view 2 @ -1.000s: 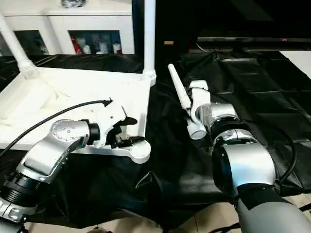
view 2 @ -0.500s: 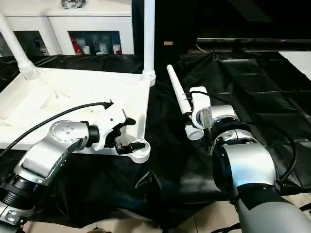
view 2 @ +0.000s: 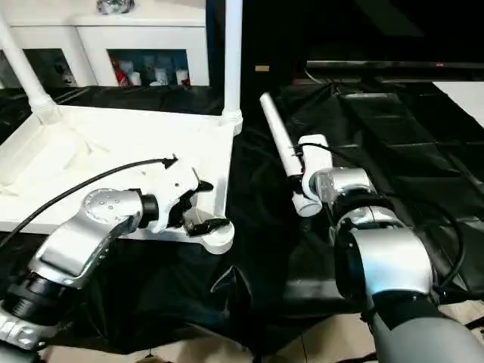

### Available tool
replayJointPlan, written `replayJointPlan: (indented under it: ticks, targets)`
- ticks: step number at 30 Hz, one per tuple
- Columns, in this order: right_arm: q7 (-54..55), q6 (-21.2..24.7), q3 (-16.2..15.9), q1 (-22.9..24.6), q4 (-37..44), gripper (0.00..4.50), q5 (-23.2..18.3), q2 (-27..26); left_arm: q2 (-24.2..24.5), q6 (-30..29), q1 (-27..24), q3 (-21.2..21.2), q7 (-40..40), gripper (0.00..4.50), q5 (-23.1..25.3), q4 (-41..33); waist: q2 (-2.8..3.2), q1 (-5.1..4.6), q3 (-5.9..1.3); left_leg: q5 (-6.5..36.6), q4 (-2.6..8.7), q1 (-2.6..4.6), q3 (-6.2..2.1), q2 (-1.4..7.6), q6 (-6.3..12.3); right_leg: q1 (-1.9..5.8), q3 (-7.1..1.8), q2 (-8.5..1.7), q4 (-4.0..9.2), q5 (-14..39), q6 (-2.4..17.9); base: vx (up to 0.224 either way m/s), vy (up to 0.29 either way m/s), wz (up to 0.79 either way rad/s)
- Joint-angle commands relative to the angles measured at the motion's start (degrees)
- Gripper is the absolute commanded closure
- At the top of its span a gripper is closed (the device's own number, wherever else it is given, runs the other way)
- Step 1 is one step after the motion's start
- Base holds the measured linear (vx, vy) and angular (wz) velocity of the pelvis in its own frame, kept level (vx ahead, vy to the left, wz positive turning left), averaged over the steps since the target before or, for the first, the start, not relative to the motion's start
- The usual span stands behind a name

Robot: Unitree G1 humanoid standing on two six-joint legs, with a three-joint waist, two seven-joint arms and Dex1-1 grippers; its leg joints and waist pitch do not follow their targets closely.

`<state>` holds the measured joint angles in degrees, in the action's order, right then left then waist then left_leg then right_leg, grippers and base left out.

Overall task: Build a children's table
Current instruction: Pick table leg

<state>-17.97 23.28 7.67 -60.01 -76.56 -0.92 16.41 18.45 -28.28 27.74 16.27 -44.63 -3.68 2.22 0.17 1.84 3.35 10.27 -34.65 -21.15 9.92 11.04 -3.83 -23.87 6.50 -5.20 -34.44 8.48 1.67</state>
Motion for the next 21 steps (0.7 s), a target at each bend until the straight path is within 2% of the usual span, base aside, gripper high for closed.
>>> replayJointPlan:
  ticks: [1,2,3,6,7,9,10,11,12,13,14,15,17,18,19,21]
  targets:
    - [-0.83,-4.46,2.65,1.24,1.91,2.59,-2.84,-0.41,-1.17,1.18,1.74,-2.01,2.3,0.0,-1.13,1.26,-0.67,0.09,-4.31,14.52,3.37,0.23,-0.23,1.49,1.17,3.44,-2.69,-3.26,4.35,21.33,9.55,0.0,0.0,0.0]
    - [-1.17,-5.42,3.37,1.4,2.25,2.59,-3.6,-0.5,-1.54,1.37,1.89,-2.35,2.72,0.0,-1.29,1.51,-0.71,0.16,-4.31,14.21,3.36,0.16,-0.24,1.49,1.37,3.48,-2.69,-3.27,4.31,21.05,9.53,0.0,0.0,0.0]
    - [-2.85,-7.06,5.98,1.98,3.68,2.59,-6.55,-0.86,-3.22,1.6,2.41,-4.12,4.2,0.0,-2.43,2.12,-0.77,0.22,-4.46,13.33,3.35,0.04,-0.26,1.51,1.8,3.57,-2.7,-3.25,4.08,19.91,9.73,0.0,0.0,0.0]
    - [-6.6,-9.27,8.67,3.15,6.66,2.59,-10.08,-1.52,-5.53,2.18,3.21,-6.79,6.58,0.0,-4.07,2.82,-0.78,0.33,-4.63,10.97,3.26,-0.18,-0.1,1.56,3.42,3.73,-2.76,-3.16,3.8,15.97,11.14,0.0,0.0,0.0]
    - [-11.34,-11.3,9.95,4.71,10.42,2.59,-12.57,-2.27,-7.4,2.99,4.12,-9.01,8.98,0.0,-5.08,3.75,-0.76,0.5,-4.62,11.09,3.11,-0.22,0.1,1.46,4.34,3.81,-2.77,-3.09,3.93,15.1,11.26,0.0,0.0,0.0]
    - [-15.96,-12.45,11.1,6.58,14.78,2.59,-15.26,-3.32,-8.8,3.65,4.65,-10.58,9.89,0.0,-6.25,4.18,-0.64,0.74,-4.79,9.55,3.16,-0.25,-0.15,1.68,5.31,3.9,-2.63,-3.15,3.63,13.81,11.5,0.0,0.0,0.0]
    - [-18.33,-11.66,12.15,8.24,18.71,2.59,-17.76,-4.12,-9.7,3.53,4.95,-11.37,10.05,0.0,-7.34,4.1,-0.72,0.72,-4.74,9.44,3.17,-0.21,-0.03,1.58,5.83,3.94,-2.61,-2.99,3.78,13.63,11.55,0.0,0.0,0.0]
    - [-22.64,-8.27,14.22,12.37,28.39,2.59,-23.66,-5.97,-12.43,2.41,5.95,-13.87,10.69,0.0,-10.99,3.72,0.25,0.94,-4.6,9.42,3.16,-0.12,0.06,1.53,6.6,4.07,-2.7,-2.92,4.11,12.92,11.43,0.0,0.0,0.0]
    - [-22.64,-8.27,14.22,12.37,28.39,2.59,-23.66,-5.97,-12.43,2.41,5.95,-13.87,10.69,0.0,-10.99,3.72,-0.24,1.21,-4.9,8.38,3.26,-0.09,-0.26,1.93,7.16,4.19,-2.72,-3.01,3.56,10.71,11.78,0.0,0.0,0.0]
    - [-25.78,-4.73,14.59,16.57,37.56,2.59,-28.47,-7.37,-16.92,-2.43,8.22,-19.24,13.21,0.0,-18.61,3.27,-0.04,1.3,-5.04,7.68,3.25,0.1,-0.33,1.98,7.23,3.89,-2.54,-2.87,3.48,10.06,12.77,0.0,0.0,0.0]
    - [-25.78,-4.73,14.59,16.57,37.56,2.59,-28.47,-7.37,-16.92,-2.43,8.22,-19.24,13.21,0.0,-18.61,3.27,0.14,1.42,-4.76,7.69,3.21,0.07,0.06,1.71,7.26,4.14,-2.71,-2.7,3.62,9.64,12.9,0.0,0.0,0.0]
    - [-26.67,-3.99,14.46,17.7,39.9,2.59,-29.67,-7.7,-18.32,-4.16,9.08,-21.1,14.13,0.0,-21.2,3.24,0.1,1.89,-4.83,8.32,3.26,0.2,-0.13,2.04,6.92,3.96,-2.67,-2.92,3.77,10.1,13.54,0.0,0.0,0.0]
    - [-28.94,-0.8,13.79,21.04,47.16,2.6,-33.86,-8.53,-20.94,-7.45,11.65,-24.99,15.34,0.0,-27.43,4.23,0.33,2.29,-4.72,9.82,3.31,0.25,-0.12,1.73,6.16,4.0,-2.45,-2.89,4.22,13.25,12.8,0.0,0.0,0.0]
    - [-29.59,0.25,13.4,22.3,49.81,2.6,-35.25,-8.85,-21.56,-8.49,12.34,-25.85,15.16,0.0,-29.36,4.49,0.09,2.37,-4.58,11.02,3.42,0.32,-0.16,1.73,5.75,3.96,-2.34,-2.95,4.59,15.94,11.65,0.0,0.0,0.0]
    - [-30.57,1.59,12.57,23.98,52.92,2.6,-36.64,-9.15,-22.26,-9.62,13.02,-26.51,15.03,0.0,-31.09,4.74,0.17,2.51,-4.5,11.7,3.52,0.4,-0.25,1.64,5.17,3.88,-2.17,-2.9,4.97,18.56,10.37,0.0,0.0,0.0]
    - [-32.09,4.54,10.33,27.8,59.44,2.61,-38.4,-9.56,-23.77,-11.49,13.92,-27.07,15.2,0.0,-33.58,4.99,0.0,2.78,-4.37,11.57,3.71,0.4,-0.26,1.65,4.86,3.92,-2.19,-2.84,5.35,20.02,8.76,0.0,0.0,0.0]
